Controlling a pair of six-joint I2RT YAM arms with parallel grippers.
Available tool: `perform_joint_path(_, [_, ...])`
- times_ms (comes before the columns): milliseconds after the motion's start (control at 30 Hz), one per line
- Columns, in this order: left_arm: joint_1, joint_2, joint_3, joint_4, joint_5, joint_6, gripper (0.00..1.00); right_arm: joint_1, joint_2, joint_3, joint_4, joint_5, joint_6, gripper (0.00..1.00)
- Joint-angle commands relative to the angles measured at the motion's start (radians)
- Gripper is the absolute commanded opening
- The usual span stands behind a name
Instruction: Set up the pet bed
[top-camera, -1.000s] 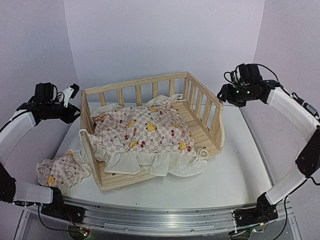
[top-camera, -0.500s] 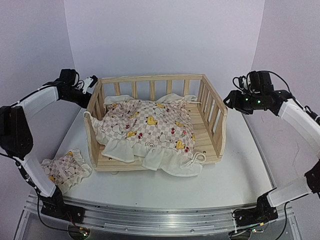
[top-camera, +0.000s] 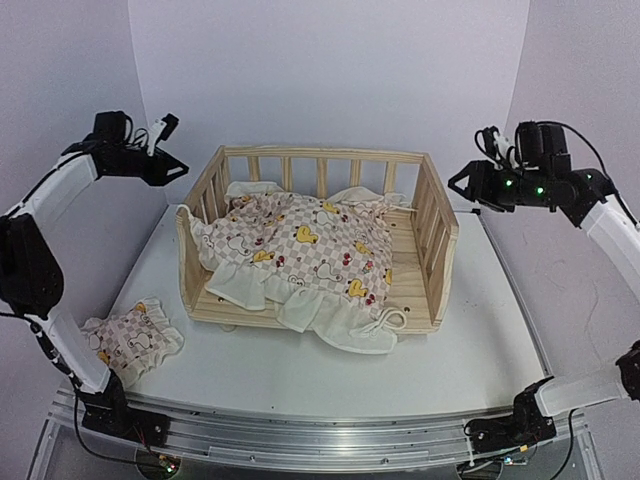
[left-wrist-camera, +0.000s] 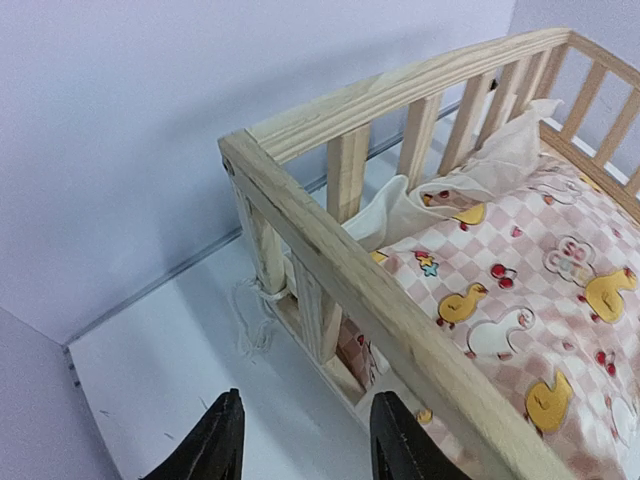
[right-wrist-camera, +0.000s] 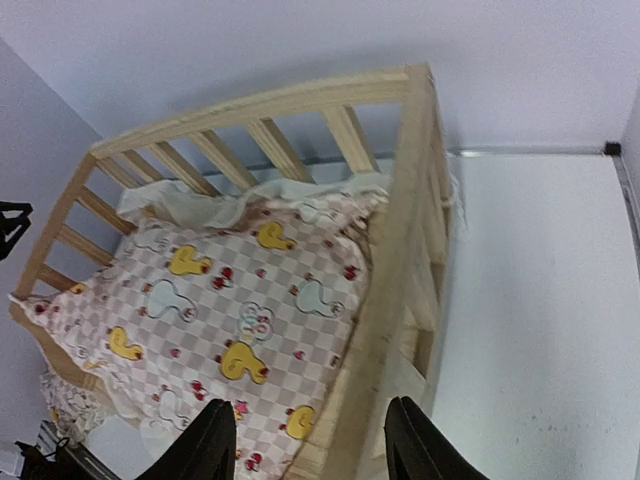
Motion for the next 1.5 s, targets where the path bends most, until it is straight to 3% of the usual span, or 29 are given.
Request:
perform_joint_path(0, [0.098, -0.177, -0.016, -0.197, 0.349, 0.308, 0.43, 0.047, 0.054, 0.138, 0.093, -0.164, -0.025, 0.51])
perform_joint_path(67, [0.099, -0.202, -0.026, -0.354, 0.401, 0.486, 0.44, 0.13, 0.089, 0.166, 0.136, -0.159, -0.072, 0.5])
perform_joint_path(167, [0.099, -0.228, -0.07, -0.483, 0.395, 0.638, 0.46, 0.241, 0.154, 0.214, 0.155, -0.135, -0.123, 0.51])
perform_joint_path(333, [0.096, -0.273, -0.152, -0.519, 0.334, 0.781, 0.5, 0.348, 0.257, 0.231, 0.204, -0.163, -0.143, 0.53])
perform_joint_path(667, [0.036, -0.259, -0.175, -0.461, 0.267, 0.855, 0.37, 0.413, 0.385, 0.177, 0.351, -0.215, -0.078, 0.53])
perform_joint_path(900, [-0.018, -0.249, -0.193, -0.369, 0.177, 0.85, 0.27, 0.517, 0.517, 0.225, 0.377, -0.179, -0.156, 0.54])
perform_joint_path(1067, [-0.032, -0.255, -0.196, -0.346, 0.188, 0.865, 0.19, 0.564, 0.616, 0.276, 0.409, -0.153, -0.192, 0.55])
perform_joint_path(1200, [-0.044, -0.261, -0.203, -0.353, 0.204, 0.87, 0.01, 0.61, 0.727, 0.362, 0.486, -0.155, -0.219, 0.56])
perform_joint_path(1467, [-0.045, -0.391, -0.256, -0.419, 0.217, 0.923, 0.0, 0.676, 0.921, 0.479, 0.746, -0.126, -0.254, 0.58])
